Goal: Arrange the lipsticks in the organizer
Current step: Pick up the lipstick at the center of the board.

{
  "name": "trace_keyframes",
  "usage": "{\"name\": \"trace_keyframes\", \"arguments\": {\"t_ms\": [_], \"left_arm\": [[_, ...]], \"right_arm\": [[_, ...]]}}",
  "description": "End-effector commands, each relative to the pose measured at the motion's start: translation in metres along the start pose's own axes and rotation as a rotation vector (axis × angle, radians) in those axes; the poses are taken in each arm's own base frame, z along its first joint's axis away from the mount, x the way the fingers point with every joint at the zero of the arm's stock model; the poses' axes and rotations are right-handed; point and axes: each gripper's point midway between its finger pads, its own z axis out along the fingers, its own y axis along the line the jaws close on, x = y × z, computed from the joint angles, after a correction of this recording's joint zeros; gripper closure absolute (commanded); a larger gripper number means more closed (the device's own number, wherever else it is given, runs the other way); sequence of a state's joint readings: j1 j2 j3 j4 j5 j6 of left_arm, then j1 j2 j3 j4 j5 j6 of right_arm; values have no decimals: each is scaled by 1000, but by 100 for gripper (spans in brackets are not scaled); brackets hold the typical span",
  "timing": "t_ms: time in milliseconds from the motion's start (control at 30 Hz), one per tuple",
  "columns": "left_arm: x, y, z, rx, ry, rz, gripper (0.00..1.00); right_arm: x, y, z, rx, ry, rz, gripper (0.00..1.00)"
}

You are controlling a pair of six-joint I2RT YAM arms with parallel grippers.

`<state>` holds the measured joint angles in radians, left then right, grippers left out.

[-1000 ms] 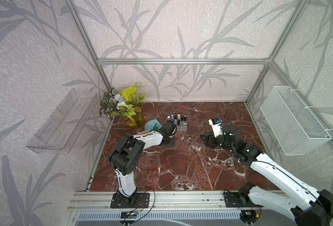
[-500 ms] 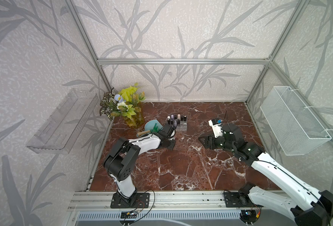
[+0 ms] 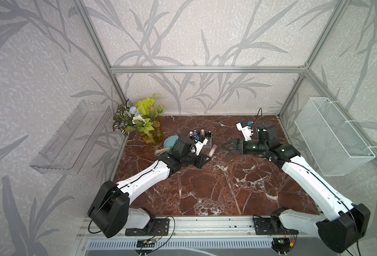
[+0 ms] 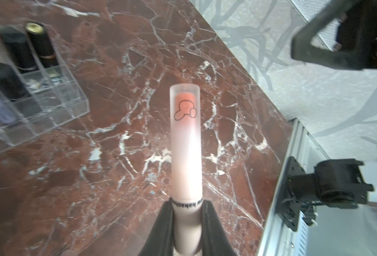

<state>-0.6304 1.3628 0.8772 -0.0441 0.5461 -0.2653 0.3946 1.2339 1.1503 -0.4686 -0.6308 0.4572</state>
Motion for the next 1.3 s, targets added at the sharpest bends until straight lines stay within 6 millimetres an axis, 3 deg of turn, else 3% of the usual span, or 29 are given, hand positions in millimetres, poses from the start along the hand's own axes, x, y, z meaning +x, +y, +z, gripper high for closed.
{"name": "trace_keyframes", "arguments": {"t_ms": [0,333,700,1100,1267], "left_arm": [[-5,-26,-6,109,-44,27,84],[-12,-32,-20,133,-178,47,87],[-11,-41,-24,169,-172,66,88],[-11,-44,-28,167,-170,73,89],[-10,-42,-27,162,-162,74,89]], "right_arm": [[11,18,-3,-127,96,-23,8],[16,10,11,-230,165,24,20],[7,13,28,-313,136,24,27],[2,8,44,-261,148,-16,33],[-2,8,46,-271,128,-15,41]]}}
